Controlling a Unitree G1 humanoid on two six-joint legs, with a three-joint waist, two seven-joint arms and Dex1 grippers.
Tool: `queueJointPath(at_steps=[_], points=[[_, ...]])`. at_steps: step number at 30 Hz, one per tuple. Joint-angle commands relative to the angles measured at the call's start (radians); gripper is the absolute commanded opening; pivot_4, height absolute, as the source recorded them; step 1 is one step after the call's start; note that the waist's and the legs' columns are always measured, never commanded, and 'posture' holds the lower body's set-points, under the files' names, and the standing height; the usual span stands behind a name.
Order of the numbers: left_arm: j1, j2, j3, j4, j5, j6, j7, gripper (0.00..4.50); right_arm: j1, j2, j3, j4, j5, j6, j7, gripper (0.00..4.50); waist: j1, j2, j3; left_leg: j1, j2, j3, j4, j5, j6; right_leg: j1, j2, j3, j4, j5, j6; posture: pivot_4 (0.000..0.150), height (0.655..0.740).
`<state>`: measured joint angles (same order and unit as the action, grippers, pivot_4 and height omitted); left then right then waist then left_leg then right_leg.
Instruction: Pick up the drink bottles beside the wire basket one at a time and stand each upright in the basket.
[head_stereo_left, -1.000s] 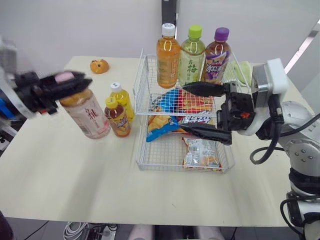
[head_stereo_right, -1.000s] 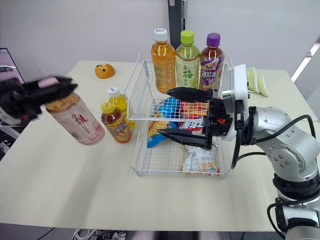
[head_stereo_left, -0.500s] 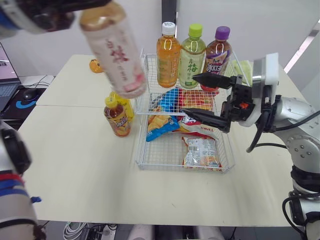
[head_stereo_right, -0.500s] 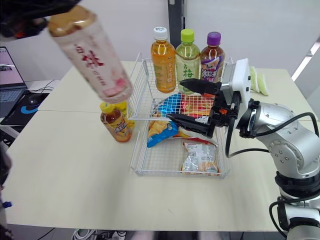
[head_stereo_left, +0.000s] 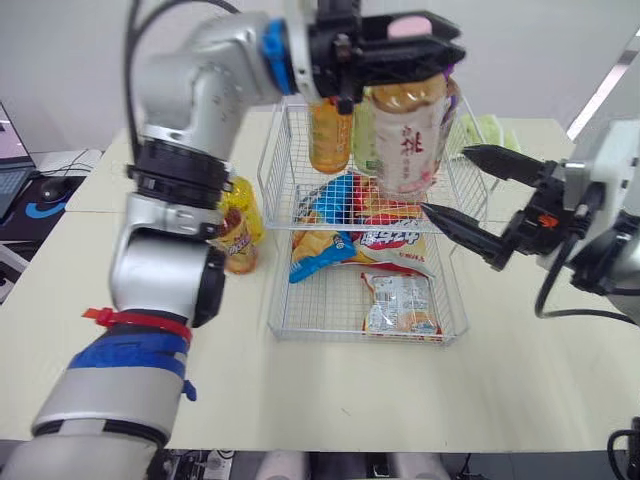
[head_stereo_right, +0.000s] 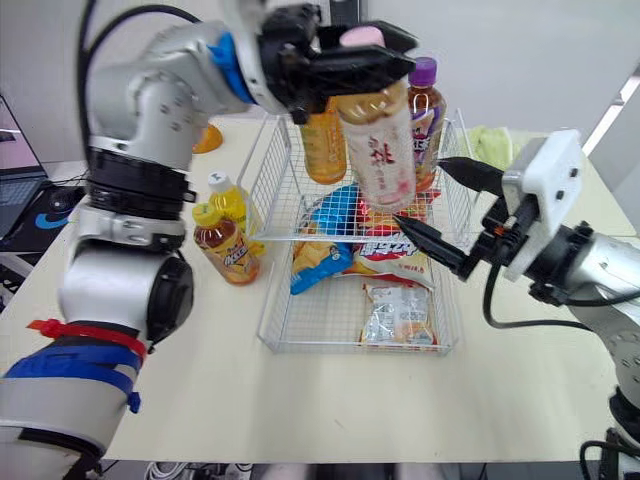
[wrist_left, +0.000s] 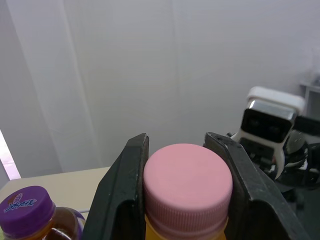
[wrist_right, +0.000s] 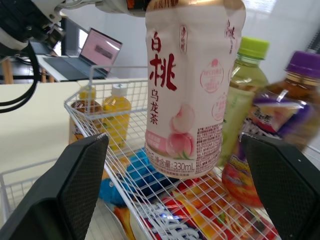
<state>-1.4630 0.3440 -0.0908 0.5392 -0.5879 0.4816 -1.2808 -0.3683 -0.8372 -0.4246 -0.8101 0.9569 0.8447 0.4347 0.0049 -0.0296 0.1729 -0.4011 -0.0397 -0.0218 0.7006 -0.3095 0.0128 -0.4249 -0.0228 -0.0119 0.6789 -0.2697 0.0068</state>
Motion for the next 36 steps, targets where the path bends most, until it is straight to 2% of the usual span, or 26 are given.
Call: queueJointPath(at_steps=[1,6,17,19,21,27,36], points=[[-0.015,-0.028,-0.007,0.029,0.085,-0.139,-0.009,1.38,0.041,-0.032,-0.099,-0.076,0.092,0.019,-0.069,4.5,-0.003,0.0,0.0,0.001,0.0,0.0,0.0,0.0,0.0,0.0,0.0,0.0,0.0,0.0,0.0,0.15,0.74],[-0.026,-0.095,-0.007,0.135,0.158,-0.217,0.005,1.38,0.071,-0.072,-0.126,-0.094,0.173,0.019,-0.148,4.5,-0.003,0.0,0.0,0.001,0.0,0.001,0.0,0.0,0.001,0.001,0.0,0.0,0.001,0.0,0.0,0.15,0.74],[-0.026,-0.164,0.026,0.226,0.185,-0.241,-0.03,1.38,0.117,-0.14,-0.118,-0.116,0.233,-0.01,-0.214,4.5,0.001,0.0,0.0,0.002,0.0,0.001,0.0,0.0,0.002,0.003,0.001,0.0,0.001,0.0,0.0,0.15,0.74],[-0.02,-0.171,0.029,0.217,0.182,-0.242,-0.043,2.11,0.123,-0.143,-0.115,-0.117,0.236,-0.019,-0.22,4.5,0.001,0.0,0.0,0.002,0.0,0.001,0.001,0.0,0.002,0.003,0.001,0.0,0.001,0.0,0.0,0.15,0.74],[-0.024,-0.176,0.038,0.217,0.184,-0.247,-0.041,2.56,0.124,-0.146,-0.112,-0.113,0.241,-0.026,-0.221,4.5,0.001,0.0,0.0,0.002,0.0,0.001,0.001,0.0,0.002,0.003,0.001,0.0,0.001,0.0,0.0,0.15,0.74],[-0.058,-0.177,0.115,0.216,0.138,-0.262,-0.014,4.4,0.124,-0.156,-0.095,-0.095,0.237,-0.052,-0.205,4.5,0.0,0.0,0.0,0.002,0.0,0.001,0.001,0.0,0.002,0.003,0.001,0.0,0.001,0.0,0.0,0.15,0.74],[-0.077,-0.122,0.232,0.134,0.068,-0.219,0.02,4.46,0.075,-0.157,-0.019,-0.036,0.207,-0.097,-0.124,4.5,-0.001,0.0,0.0,0.002,0.0,0.001,0.001,0.0,0.002,0.003,0.001,0.0,0.001,0.0,0.0,0.15,0.74]])
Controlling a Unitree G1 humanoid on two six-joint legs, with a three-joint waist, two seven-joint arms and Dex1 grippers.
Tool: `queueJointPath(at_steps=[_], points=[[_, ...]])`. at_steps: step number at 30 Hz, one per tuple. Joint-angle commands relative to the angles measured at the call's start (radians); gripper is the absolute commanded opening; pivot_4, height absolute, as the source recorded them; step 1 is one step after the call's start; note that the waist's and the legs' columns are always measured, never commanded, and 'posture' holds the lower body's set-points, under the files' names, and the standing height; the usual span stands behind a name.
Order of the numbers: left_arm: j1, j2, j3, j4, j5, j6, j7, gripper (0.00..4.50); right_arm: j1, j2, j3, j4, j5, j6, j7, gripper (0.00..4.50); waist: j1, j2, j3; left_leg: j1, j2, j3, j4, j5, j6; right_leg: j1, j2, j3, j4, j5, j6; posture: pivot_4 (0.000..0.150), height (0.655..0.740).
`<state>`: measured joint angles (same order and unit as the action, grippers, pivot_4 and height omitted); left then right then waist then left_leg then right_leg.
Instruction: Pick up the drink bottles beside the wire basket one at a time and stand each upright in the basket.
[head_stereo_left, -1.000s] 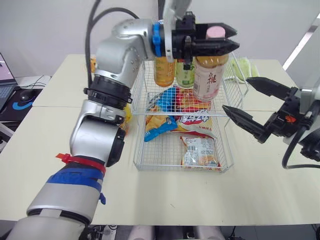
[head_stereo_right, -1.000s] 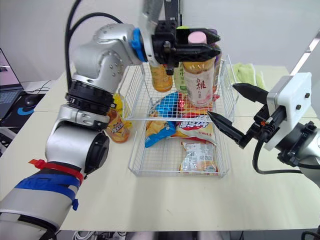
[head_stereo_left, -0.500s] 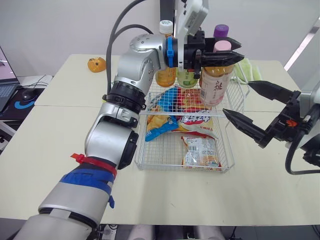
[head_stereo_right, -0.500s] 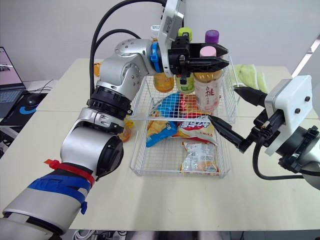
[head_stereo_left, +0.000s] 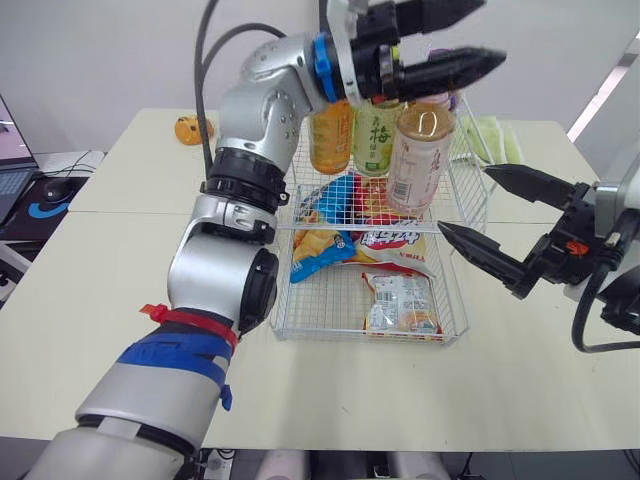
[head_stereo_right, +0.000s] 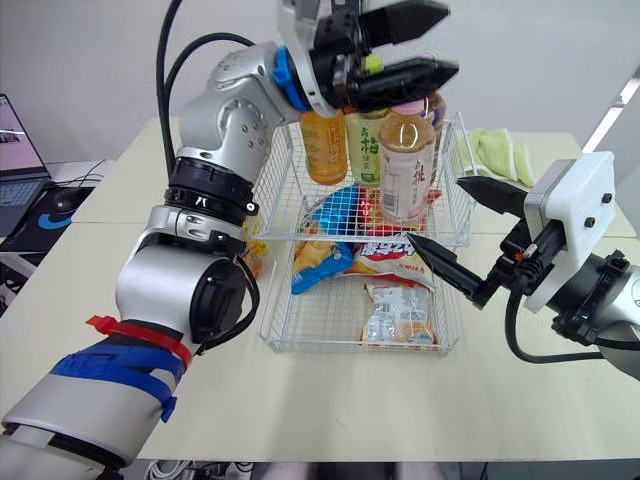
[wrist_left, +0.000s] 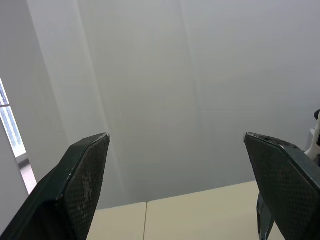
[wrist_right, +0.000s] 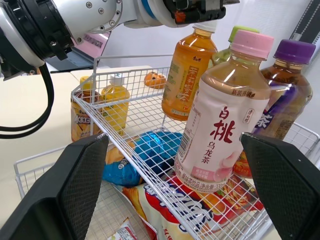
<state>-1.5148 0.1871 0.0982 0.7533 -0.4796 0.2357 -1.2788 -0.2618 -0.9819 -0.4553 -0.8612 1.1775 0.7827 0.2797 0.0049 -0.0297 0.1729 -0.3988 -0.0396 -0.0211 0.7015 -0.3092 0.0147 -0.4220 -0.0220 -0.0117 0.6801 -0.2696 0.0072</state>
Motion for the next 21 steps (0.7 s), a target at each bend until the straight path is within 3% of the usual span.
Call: queueJointPath(at_steps=[1,6,12,15,17,21], points=[[-0.014,0.051,0.047,-0.105,-0.042,0.044,0.029,4.46,-0.043,-0.01,0.027,0.024,-0.016,-0.04,0.044,4.5,-0.003,0.0,0.0,0.0,0.0,0.0,0.0,0.0,0.0,0.0,0.0,0.0,0.0,0.0,0.0,0.15,0.74],[0.12,0.19,0.062,-0.276,-0.029,0.162,0.121,4.46,-0.136,0.024,0.133,0.072,-0.025,-0.063,0.105,4.5,-0.009,0.002,-0.001,0.001,0.001,0.0,0.0,0.0,-0.001,0.0,0.0,0.001,0.0,0.0,0.0,0.15,0.74],[0.416,0.427,0.176,-0.517,-0.004,0.24,0.307,4.46,-0.284,0.108,0.272,0.17,-0.033,-0.079,0.218,4.5,-0.015,0.002,-0.001,0.002,0.001,0.0,0.0,0.001,-0.002,-0.001,0.001,0.001,0.001,0.0,0.0,0.15,0.74],[0.609,0.512,0.271,-0.659,-0.001,0.268,0.394,4.46,-0.343,0.154,0.339,0.237,-0.071,-0.088,0.302,4.5,-0.011,0.001,-0.001,0.001,0.001,-0.001,0.0,0.001,-0.002,-0.002,0.001,0.0,0.0,0.0,0.0,0.15,0.74],[0.824,0.534,0.403,-0.805,-0.021,0.318,0.461,4.46,-0.392,0.194,0.391,0.293,-0.116,-0.104,0.36,4.5,-0.01,0.002,-0.002,0.001,0.001,-0.001,0.0,0.001,-0.002,-0.001,0.0,0.0,0.0,0.0,0.0,0.15,0.74],[1.208,0.483,0.601,-1.047,-0.087,0.37,0.528,4.46,-0.457,0.258,0.457,0.376,-0.188,-0.13,0.461,4.5,-0.007,0.001,-0.002,0.001,0.001,0.0,0.0,0.001,-0.002,-0.001,-0.001,0.001,0.0,0.0,0.0,0.15,0.74]])
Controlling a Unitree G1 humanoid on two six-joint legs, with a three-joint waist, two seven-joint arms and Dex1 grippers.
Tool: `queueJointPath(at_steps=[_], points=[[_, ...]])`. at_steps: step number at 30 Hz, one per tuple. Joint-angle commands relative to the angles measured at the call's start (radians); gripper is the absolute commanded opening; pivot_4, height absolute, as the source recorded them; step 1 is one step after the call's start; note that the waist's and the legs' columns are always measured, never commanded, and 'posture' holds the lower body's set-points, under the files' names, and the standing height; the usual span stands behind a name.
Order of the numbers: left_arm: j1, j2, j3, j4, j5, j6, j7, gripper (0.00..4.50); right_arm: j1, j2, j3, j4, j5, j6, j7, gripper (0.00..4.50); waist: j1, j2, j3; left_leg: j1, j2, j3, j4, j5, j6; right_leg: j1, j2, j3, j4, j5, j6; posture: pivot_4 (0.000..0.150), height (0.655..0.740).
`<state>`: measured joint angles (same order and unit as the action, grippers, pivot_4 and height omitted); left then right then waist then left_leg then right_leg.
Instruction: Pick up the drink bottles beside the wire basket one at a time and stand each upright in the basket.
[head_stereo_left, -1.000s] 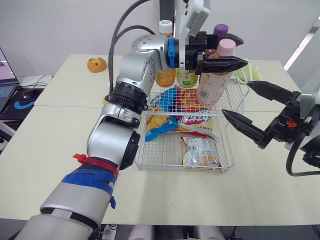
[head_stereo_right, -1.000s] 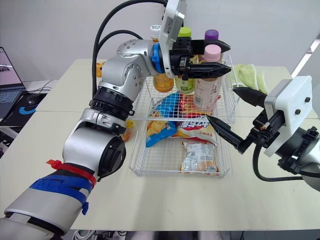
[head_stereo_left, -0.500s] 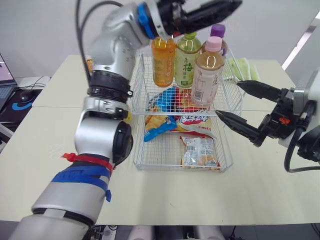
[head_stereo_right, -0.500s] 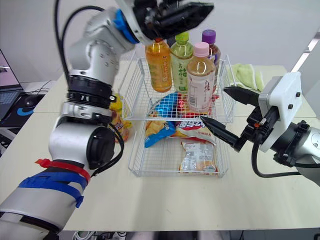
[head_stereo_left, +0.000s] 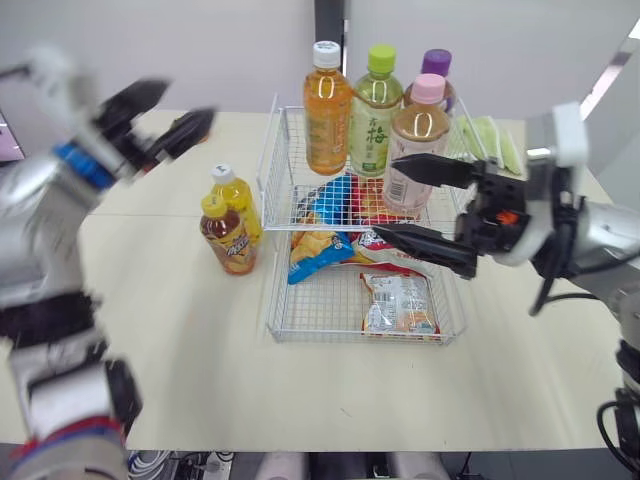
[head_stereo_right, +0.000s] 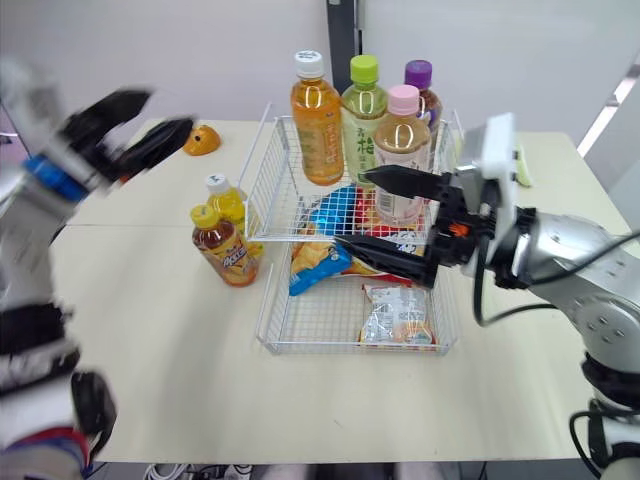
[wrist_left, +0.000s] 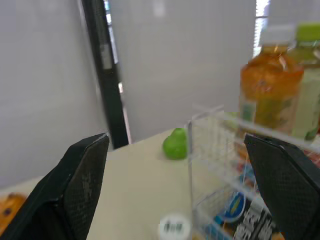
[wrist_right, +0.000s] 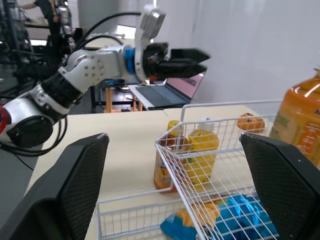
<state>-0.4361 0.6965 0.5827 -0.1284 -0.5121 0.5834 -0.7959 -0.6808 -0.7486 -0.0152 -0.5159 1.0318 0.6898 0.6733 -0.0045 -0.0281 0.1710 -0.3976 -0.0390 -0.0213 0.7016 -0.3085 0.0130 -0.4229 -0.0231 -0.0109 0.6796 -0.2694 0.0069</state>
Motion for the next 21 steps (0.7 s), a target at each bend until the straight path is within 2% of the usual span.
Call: queueJointPath(at_steps=[1,3,6,10,15,21], points=[[0.235,-0.066,0.164,-0.232,-0.086,0.04,0.059,4.46,-0.051,0.039,0.031,0.053,-0.06,-0.046,0.095,4.5,0.006,-0.002,0.0,0.0,0.0,-0.001,0.0,0.0,0.0,0.0,0.0,-0.001,0.0,0.0,0.0,0.15,0.74],[0.437,-0.143,0.232,-0.359,-0.13,0.053,0.078,4.46,-0.074,0.066,0.049,0.091,-0.088,-0.058,0.141,4.5,0.009,-0.002,-0.001,0.0,0.0,-0.001,0.0,0.0,0.0,0.001,0.0,-0.001,0.0,0.0,0.0,0.15,0.74],[0.624,-0.225,0.267,-0.48,-0.187,0.043,0.109,4.46,-0.096,0.091,0.053,0.124,-0.118,-0.065,0.183,4.5,0.024,-0.004,-0.002,0.001,0.0,-0.002,0.0,0.0,0.0,0.003,-0.001,-0.002,0.0,0.0,0.0,0.15,0.74],[0.752,-0.285,0.241,-0.559,-0.21,0.003,0.143,4.46,-0.113,0.114,0.054,0.149,-0.149,-0.067,0.216,4.5,0.031,-0.004,-0.002,0.005,0.0,-0.002,0.0,-0.002,0.004,0.005,-0.001,-0.002,0.0,0.0,-0.001,0.15,0.74],[0.637,-0.236,0.115,-0.512,-0.17,-0.024,0.207,4.46,-0.115,0.125,0.046,0.148,-0.174,-0.058,0.224,4.5,0.03,-0.003,-0.002,0.017,0.0,-0.003,-0.002,-0.003,0.004,0.016,-0.001,-0.002,0.0,0.0,-0.001,0.15,0.74],[0.348,-0.191,-0.109,-0.341,-0.052,-0.051,0.299,4.46,-0.092,0.108,0.009,0.104,-0.178,-0.03,0.184,4.5,0.027,-0.001,-0.002,0.017,0.0,-0.002,-0.002,-0.003,0.004,0.016,0.0,-0.002,0.0,0.0,-0.001,0.15,0.74]])
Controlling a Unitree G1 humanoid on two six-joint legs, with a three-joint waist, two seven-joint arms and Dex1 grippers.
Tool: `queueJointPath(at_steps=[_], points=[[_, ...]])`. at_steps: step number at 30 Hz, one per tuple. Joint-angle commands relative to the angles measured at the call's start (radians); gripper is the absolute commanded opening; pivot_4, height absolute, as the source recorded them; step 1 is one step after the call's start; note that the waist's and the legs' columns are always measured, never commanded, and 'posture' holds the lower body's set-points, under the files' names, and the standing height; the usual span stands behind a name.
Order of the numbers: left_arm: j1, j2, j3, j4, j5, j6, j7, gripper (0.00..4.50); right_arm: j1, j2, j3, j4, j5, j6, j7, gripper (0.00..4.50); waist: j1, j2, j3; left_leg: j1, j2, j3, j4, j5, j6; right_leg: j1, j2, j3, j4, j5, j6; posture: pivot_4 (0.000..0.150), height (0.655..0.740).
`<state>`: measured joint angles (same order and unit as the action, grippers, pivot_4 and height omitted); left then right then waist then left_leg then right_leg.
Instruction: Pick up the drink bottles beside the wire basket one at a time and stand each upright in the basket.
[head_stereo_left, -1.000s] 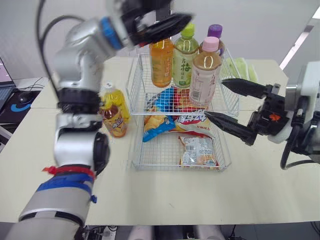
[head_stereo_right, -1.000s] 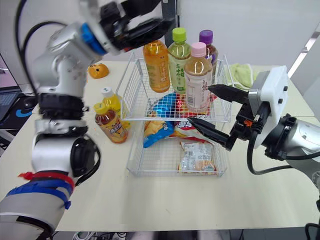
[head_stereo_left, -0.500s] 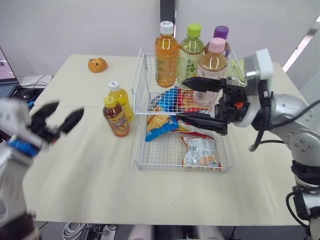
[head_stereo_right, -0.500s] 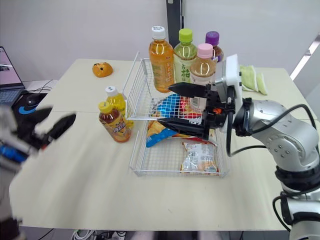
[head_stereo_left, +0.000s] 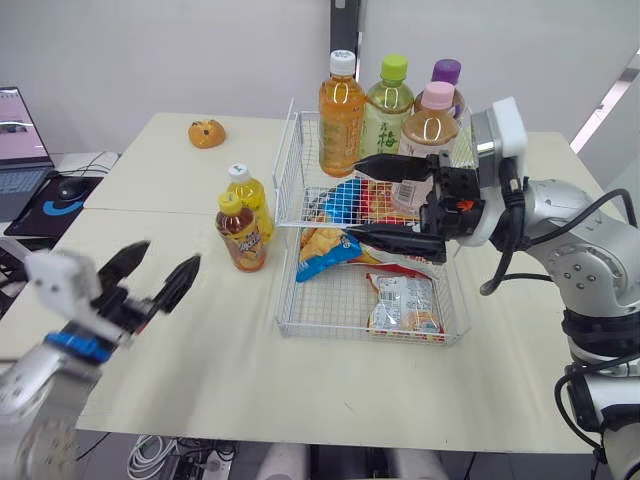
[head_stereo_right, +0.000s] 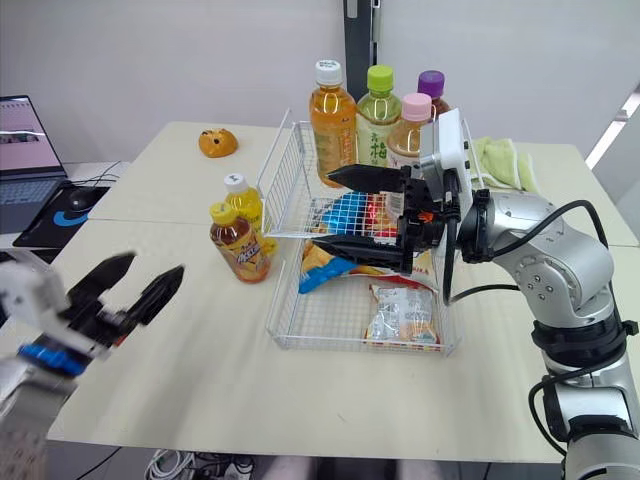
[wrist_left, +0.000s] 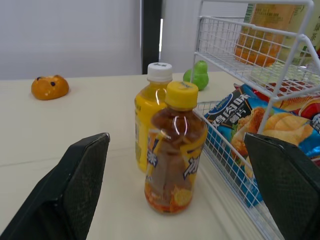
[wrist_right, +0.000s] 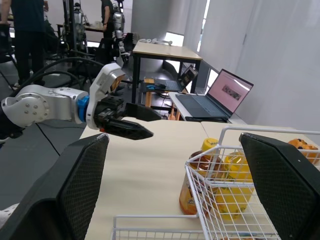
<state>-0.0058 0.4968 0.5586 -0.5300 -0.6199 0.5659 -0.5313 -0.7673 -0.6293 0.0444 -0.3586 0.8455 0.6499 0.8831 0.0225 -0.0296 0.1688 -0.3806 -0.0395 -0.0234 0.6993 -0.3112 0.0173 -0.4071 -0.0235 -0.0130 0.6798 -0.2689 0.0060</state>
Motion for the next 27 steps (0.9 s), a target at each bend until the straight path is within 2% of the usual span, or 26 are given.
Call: queueJointPath(at_steps=[1,5,11,22,27], points=[[-0.119,0.008,-0.117,0.093,0.076,-0.044,0.041,4.46,0.0,-0.015,-0.059,-0.063,0.011,0.017,-0.036,4.5,0.0,0.0,0.0,-0.001,0.0,0.0,0.0,0.0,0.0,-0.001,0.0,0.0,0.0,0.0,0.0,0.15,0.74],[-0.218,0.005,-0.196,0.212,0.145,-0.108,0.05,4.46,0.024,-0.029,-0.085,-0.1,0.014,0.039,-0.066,4.5,-0.006,0.0,0.0,-0.002,0.0,0.001,-0.001,0.0,0.0,-0.002,0.0,0.0,-0.001,0.0,0.0,0.15,0.74],[-0.309,-0.01,-0.261,0.31,0.185,-0.161,0.054,4.46,0.04,-0.041,-0.112,-0.132,0.021,0.062,-0.094,4.5,-0.009,0.0,0.0,-0.002,0.0,0.001,-0.002,0.0,0.0,-0.003,0.0,0.0,-0.001,0.0,0.0,0.15,0.74],[-0.347,-0.035,-0.283,0.385,0.199,-0.219,0.06,4.46,0.045,-0.045,-0.119,-0.138,0.019,0.072,-0.101,4.5,-0.007,0.0,0.0,-0.003,0.0,0.001,-0.002,0.0,0.0,-0.003,0.0,0.0,-0.001,0.0,0.0,0.15,0.74],[-0.353,-0.033,-0.285,0.401,0.205,-0.226,0.068,2.97,0.043,-0.045,-0.119,-0.141,0.021,0.074,-0.101,4.5,-0.005,0.0,0.0,-0.003,0.0,0.001,-0.002,0.0,0.0,-0.003,0.0,0.0,-0.001,0.0,0.0,0.15,0.74]])
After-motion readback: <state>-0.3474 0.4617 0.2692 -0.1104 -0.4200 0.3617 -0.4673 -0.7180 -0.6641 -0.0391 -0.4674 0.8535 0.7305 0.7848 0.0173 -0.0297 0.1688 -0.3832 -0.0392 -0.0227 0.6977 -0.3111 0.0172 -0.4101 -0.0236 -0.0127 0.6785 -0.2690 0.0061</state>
